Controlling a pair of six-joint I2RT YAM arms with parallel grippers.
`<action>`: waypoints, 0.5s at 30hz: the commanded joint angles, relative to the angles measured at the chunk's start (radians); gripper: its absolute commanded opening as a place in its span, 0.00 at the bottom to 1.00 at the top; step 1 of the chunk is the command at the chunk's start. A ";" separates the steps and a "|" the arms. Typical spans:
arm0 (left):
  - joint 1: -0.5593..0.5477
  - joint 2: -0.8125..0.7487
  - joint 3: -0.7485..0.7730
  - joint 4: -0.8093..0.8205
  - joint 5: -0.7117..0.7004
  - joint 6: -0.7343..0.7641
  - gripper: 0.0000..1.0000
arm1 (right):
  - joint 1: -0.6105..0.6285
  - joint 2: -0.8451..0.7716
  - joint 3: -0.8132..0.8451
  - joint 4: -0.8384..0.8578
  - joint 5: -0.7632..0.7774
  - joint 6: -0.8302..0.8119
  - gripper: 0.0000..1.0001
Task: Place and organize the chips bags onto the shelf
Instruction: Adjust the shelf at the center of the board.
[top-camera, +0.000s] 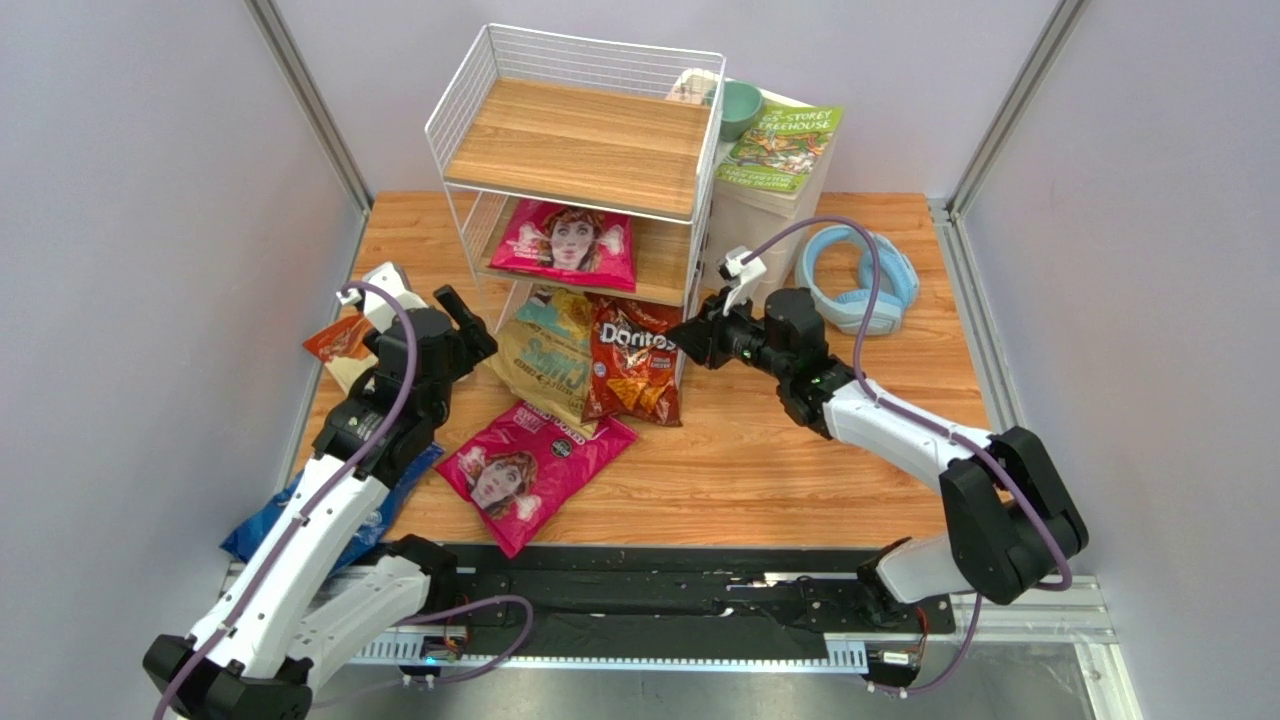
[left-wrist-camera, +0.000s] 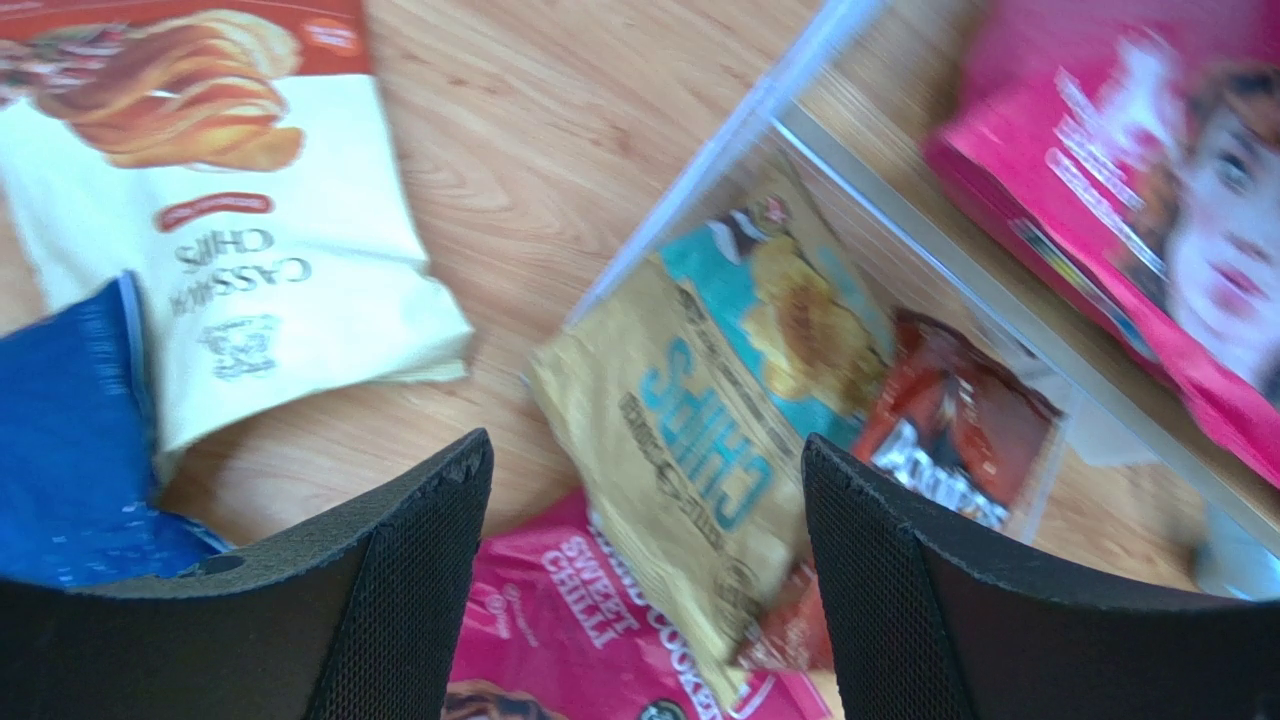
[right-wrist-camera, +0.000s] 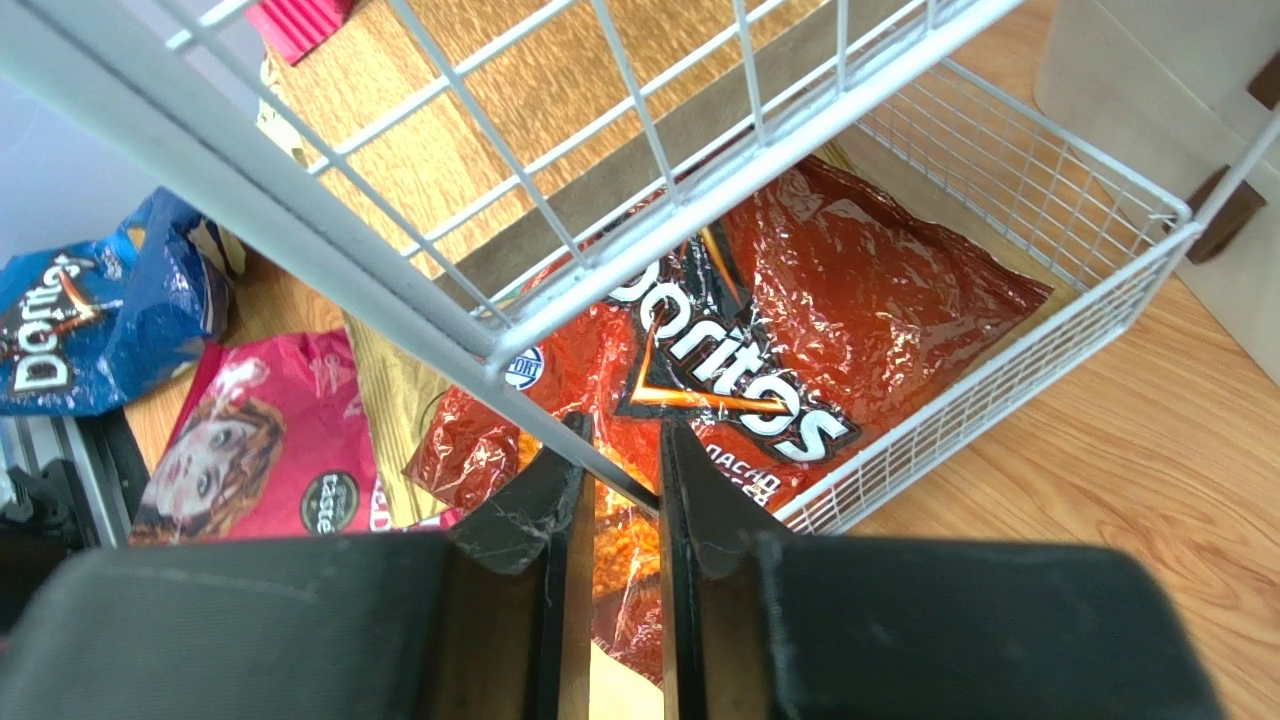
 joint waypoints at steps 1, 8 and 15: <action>0.061 0.027 0.059 -0.029 0.005 0.040 0.81 | -0.049 -0.047 -0.037 -0.202 -0.078 0.003 0.00; 0.121 0.122 0.052 0.167 0.120 0.148 0.83 | -0.126 -0.059 -0.055 -0.208 -0.170 -0.007 0.00; 0.163 0.140 -0.002 0.287 0.235 0.162 0.82 | -0.169 -0.023 -0.026 -0.211 -0.247 -0.023 0.00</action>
